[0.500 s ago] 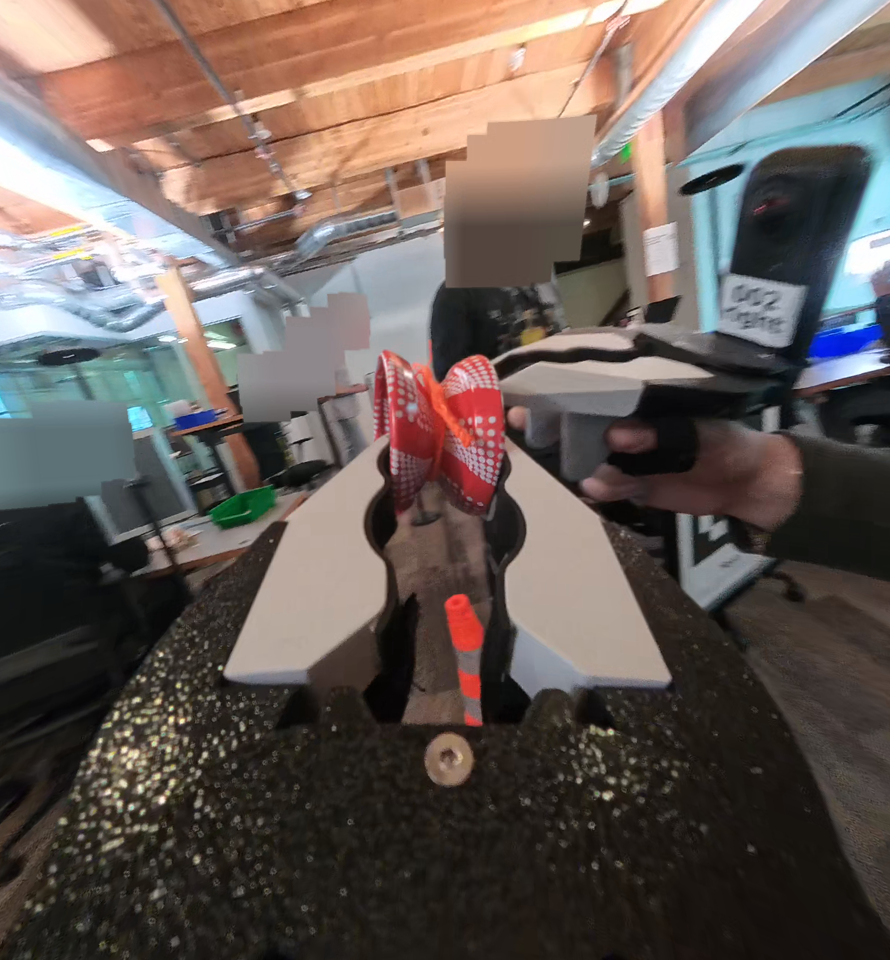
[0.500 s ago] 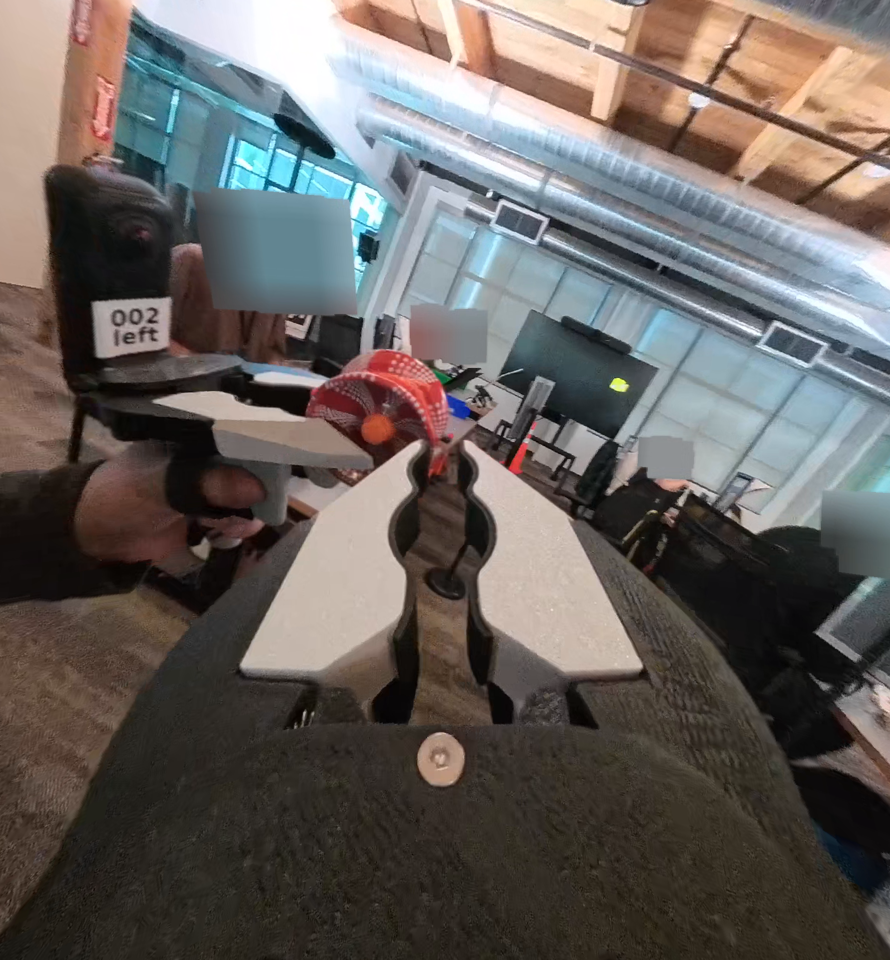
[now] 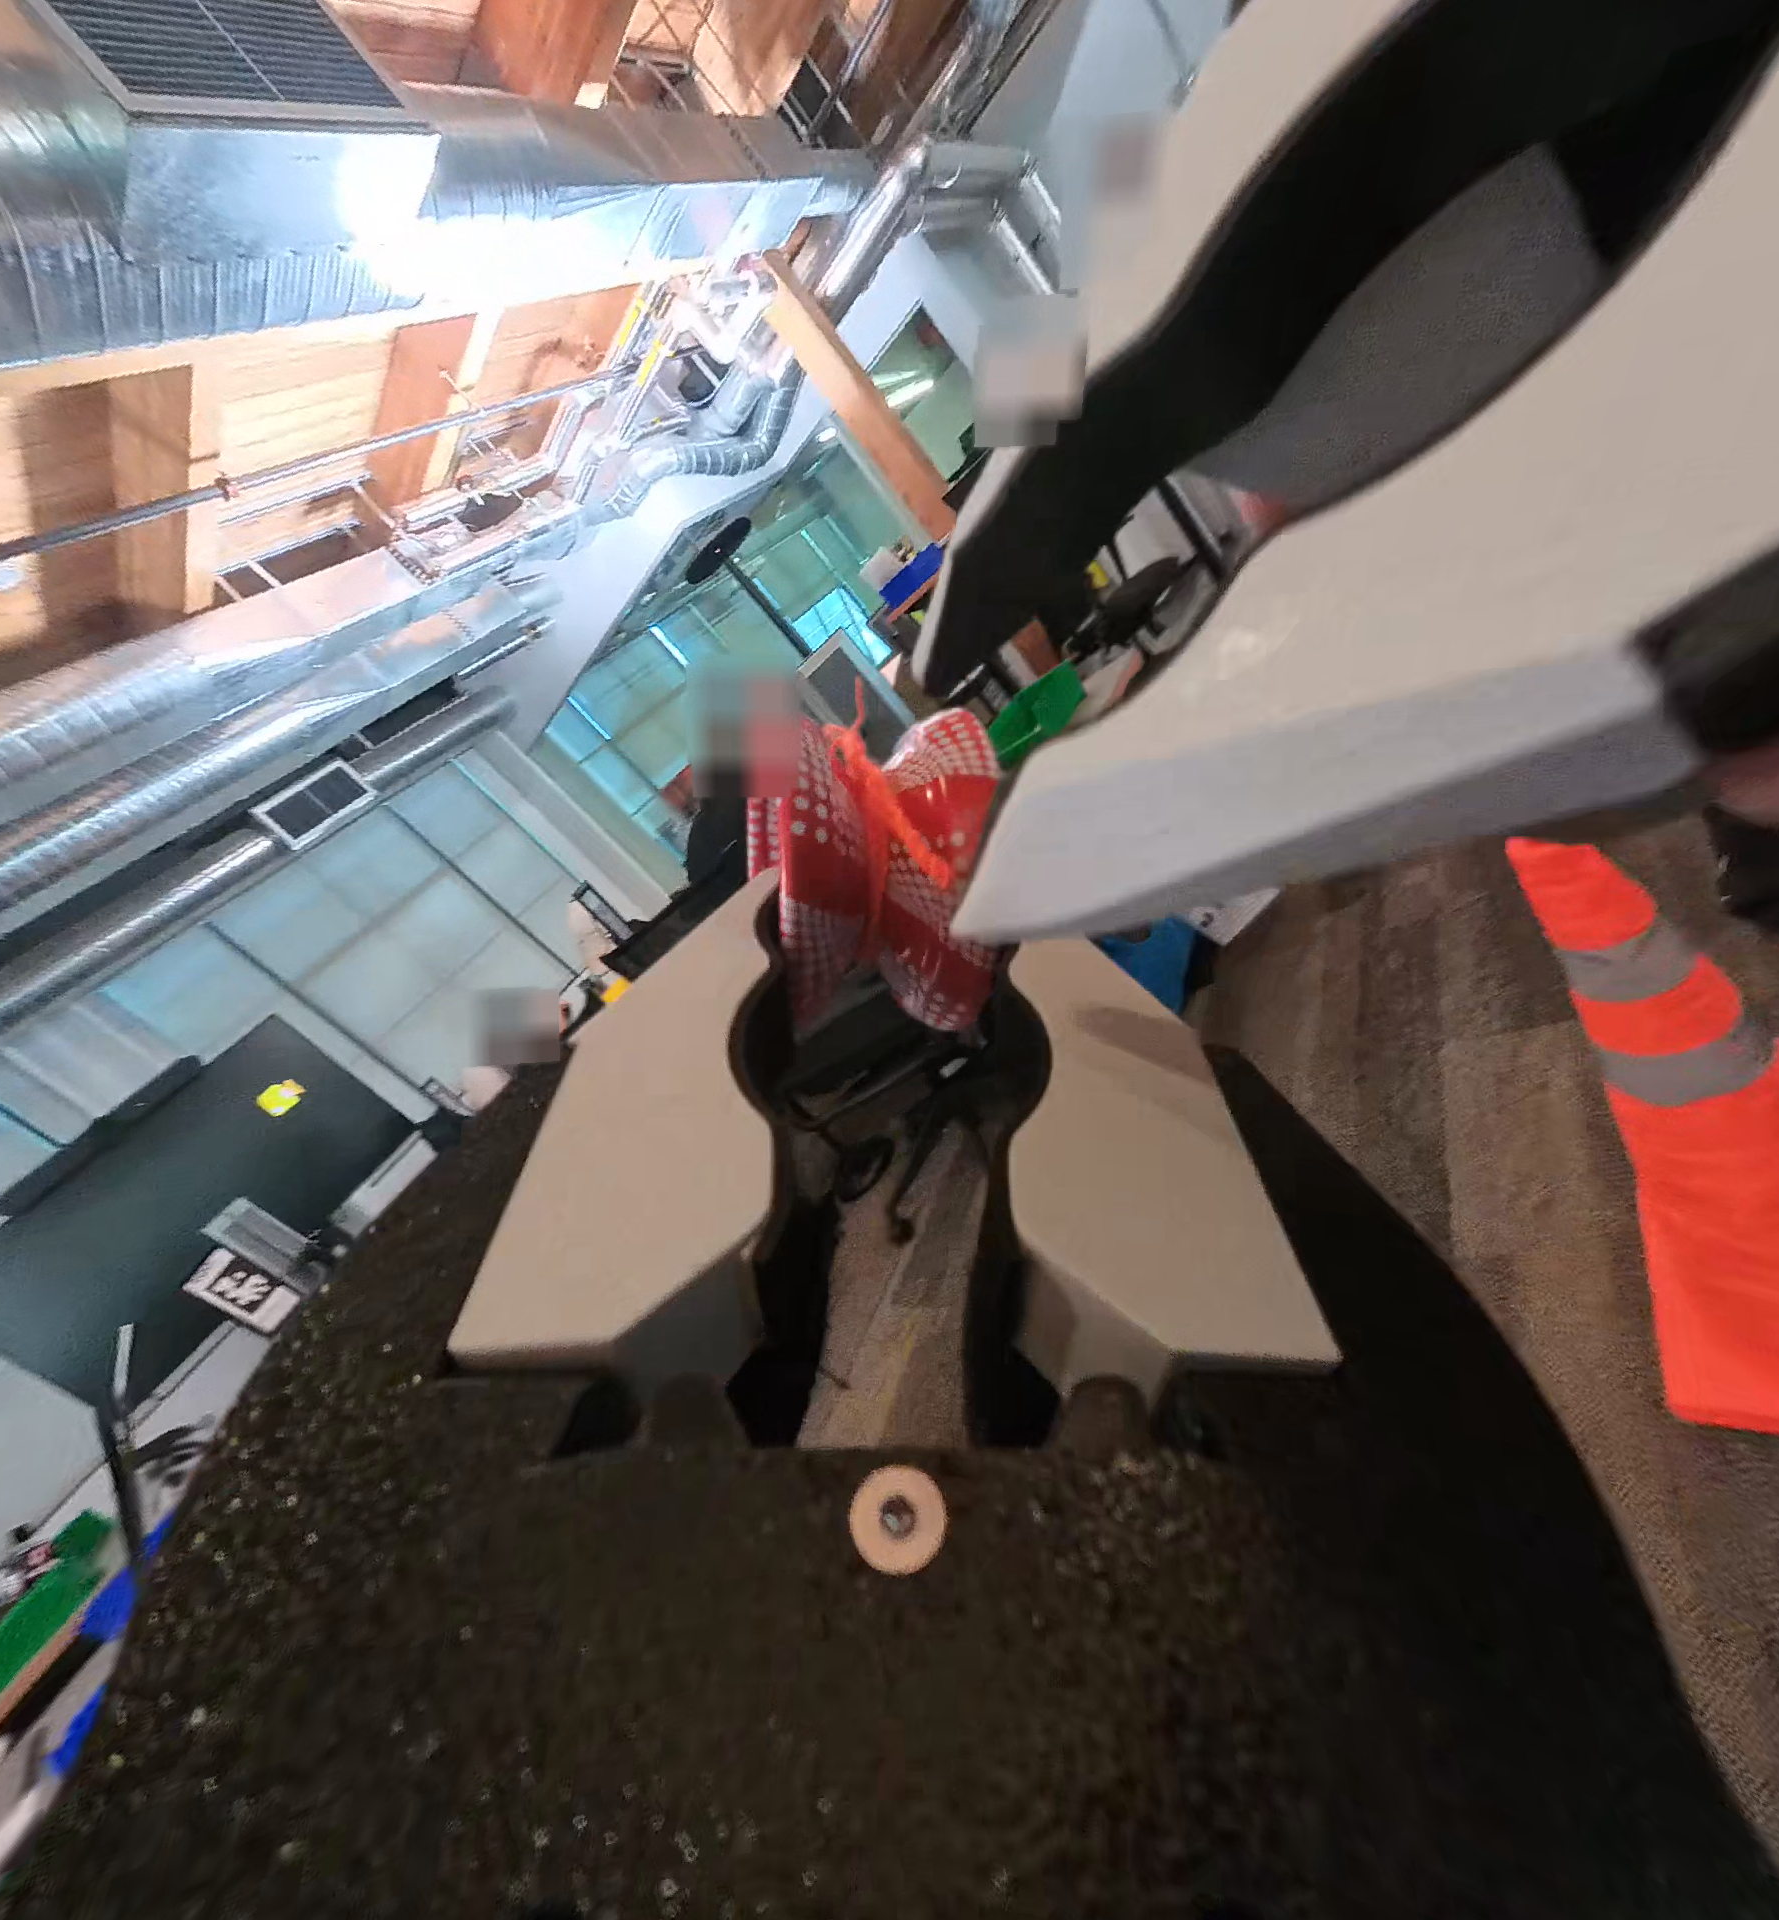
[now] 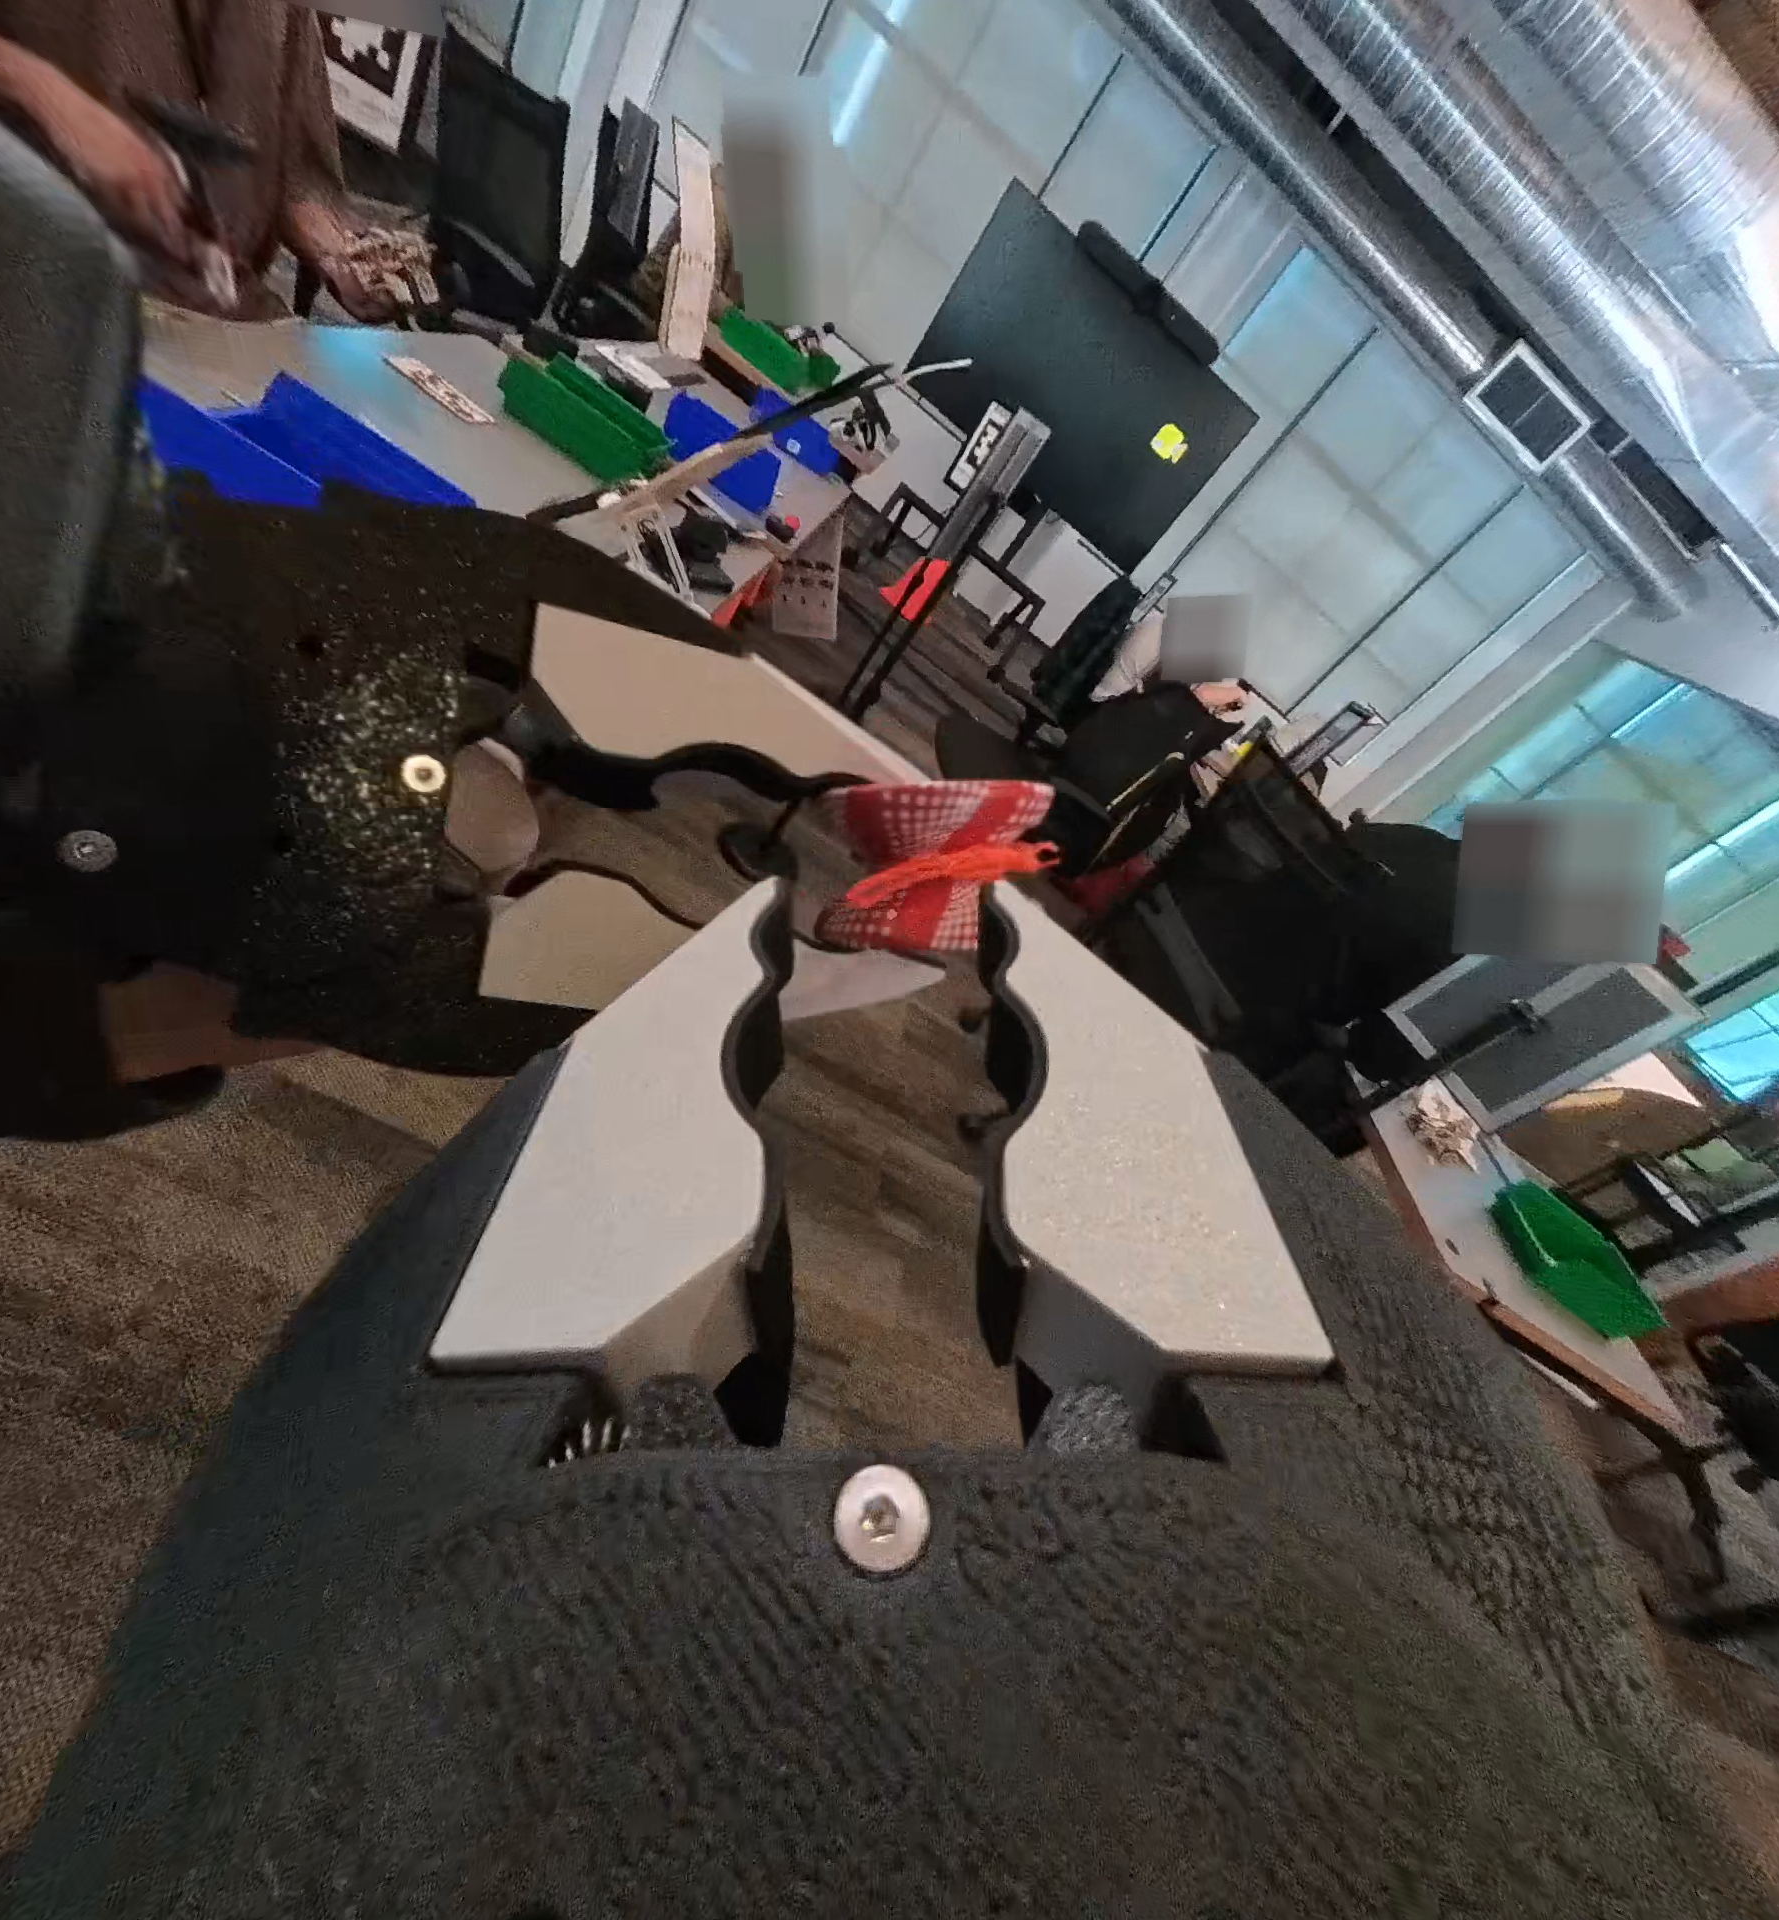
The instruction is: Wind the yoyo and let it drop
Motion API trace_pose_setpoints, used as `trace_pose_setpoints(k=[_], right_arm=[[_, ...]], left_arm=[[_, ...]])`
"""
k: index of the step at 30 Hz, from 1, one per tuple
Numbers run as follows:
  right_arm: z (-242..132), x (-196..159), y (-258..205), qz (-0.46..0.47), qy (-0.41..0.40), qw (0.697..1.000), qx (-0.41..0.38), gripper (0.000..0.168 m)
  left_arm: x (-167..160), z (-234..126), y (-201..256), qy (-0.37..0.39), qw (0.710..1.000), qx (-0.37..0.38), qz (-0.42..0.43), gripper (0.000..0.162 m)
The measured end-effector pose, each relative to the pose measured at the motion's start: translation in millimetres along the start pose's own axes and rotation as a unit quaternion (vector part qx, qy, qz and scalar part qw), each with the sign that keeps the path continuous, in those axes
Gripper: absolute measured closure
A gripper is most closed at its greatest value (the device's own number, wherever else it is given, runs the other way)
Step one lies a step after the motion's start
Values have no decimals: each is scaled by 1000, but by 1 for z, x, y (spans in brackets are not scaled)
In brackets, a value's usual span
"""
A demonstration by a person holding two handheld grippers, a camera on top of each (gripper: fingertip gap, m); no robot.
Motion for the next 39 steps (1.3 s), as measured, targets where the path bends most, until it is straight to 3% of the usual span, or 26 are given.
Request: trace_pose_setpoints(k=[8,14,19,25,30,31,34,36,39], right_arm=[[18,-7,0,-10,-39,998,-40,143],[19,-11,2,9,-51,997,-58,168],[19,-15,3,-2,-50,996,-77,168],[16,-8,16,-67,-20,990,-120,168],[53,6,30,-106,5,988,-108,168],[64,9,32,-111,7,988,-102,168],[90,12,36,-115,5,990,-84,168],[101,7,37,-111,-3,991,-75,168],[109,-7,31,-95,-20,994,-52,168]], left_arm=[[2,0,5,-9,999,18,45,130],[-2,0,12,-13,999,5,43,129],[-5,1,13,-14,999,7,39,130],[-18,1,4,-24,999,25,-3,130],[-43,3,-10,-4,992,50,-118,129],[-51,5,-11,-8,989,41,-139,126],[-83,2,-16,-59,974,16,-218,70],[-102,-13,-16,-64,963,-36,-261,66],[-139,-57,-31,-89,953,-49,-285,63]])
Point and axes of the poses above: each gripper's, where its closed fingertips meet, z out along the fingers, x out of its top, y = z × x across the jaws, the point moved 7 cm from there along -z, back along the fingers, and after that the axes turned 7 degrees about x, right-handed, at the moved point
